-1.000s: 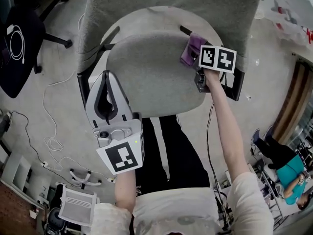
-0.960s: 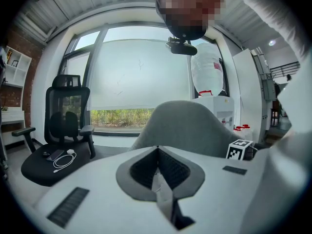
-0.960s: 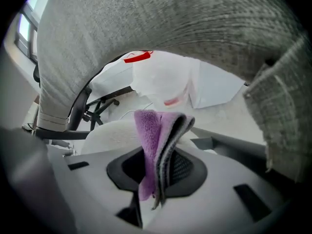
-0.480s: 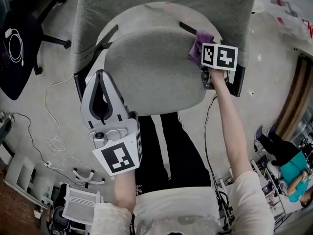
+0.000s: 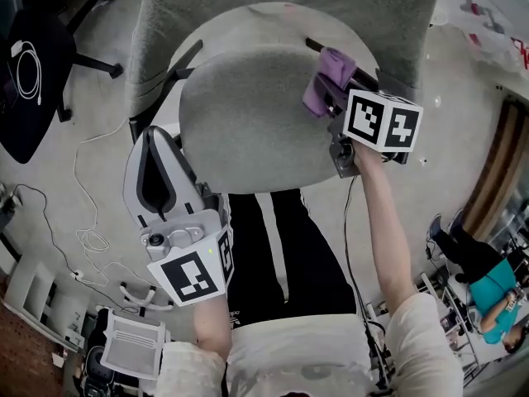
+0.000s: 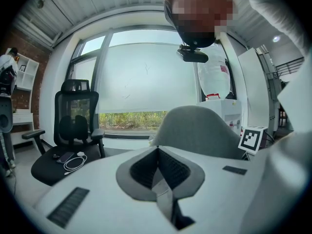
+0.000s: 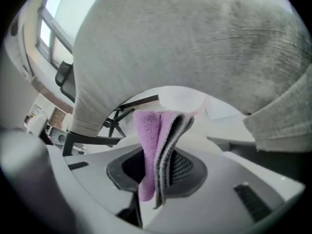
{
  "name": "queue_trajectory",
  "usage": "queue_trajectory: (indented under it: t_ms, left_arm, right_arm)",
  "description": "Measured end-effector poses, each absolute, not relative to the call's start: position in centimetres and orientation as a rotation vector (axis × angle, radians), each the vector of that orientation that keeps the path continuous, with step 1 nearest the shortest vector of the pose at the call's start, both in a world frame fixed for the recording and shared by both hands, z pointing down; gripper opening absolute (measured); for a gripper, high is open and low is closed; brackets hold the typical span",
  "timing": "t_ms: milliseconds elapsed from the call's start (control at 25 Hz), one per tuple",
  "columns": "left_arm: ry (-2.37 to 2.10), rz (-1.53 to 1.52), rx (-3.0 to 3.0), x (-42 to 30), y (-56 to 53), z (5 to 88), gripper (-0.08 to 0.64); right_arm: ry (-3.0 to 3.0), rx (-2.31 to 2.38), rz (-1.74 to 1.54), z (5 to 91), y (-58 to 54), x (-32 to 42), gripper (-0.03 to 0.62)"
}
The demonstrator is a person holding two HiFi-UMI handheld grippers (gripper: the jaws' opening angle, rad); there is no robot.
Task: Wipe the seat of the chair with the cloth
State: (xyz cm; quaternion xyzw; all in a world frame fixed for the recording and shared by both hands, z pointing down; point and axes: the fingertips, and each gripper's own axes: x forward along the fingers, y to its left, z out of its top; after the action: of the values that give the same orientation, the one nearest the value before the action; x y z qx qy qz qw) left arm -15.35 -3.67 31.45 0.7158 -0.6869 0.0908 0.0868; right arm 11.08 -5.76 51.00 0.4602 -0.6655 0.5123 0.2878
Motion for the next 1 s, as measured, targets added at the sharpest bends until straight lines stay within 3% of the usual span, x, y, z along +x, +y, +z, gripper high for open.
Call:
queue_trajectory:
  t_ms: [520,1000]
  left_arm:
    - [-2.111,0.299,2.077,-18.8,-2.4,31.0,0.012]
    - [-2.122,0.309,2.085,-20.5,-1.7,30.7,0.012]
  right_arm:
    - [-1.883,0.637,1.625,54.8,4.6,-14.4,0.086]
    - [-1.808,0.519,1.533,59.4,8.1,-18.2,0.085]
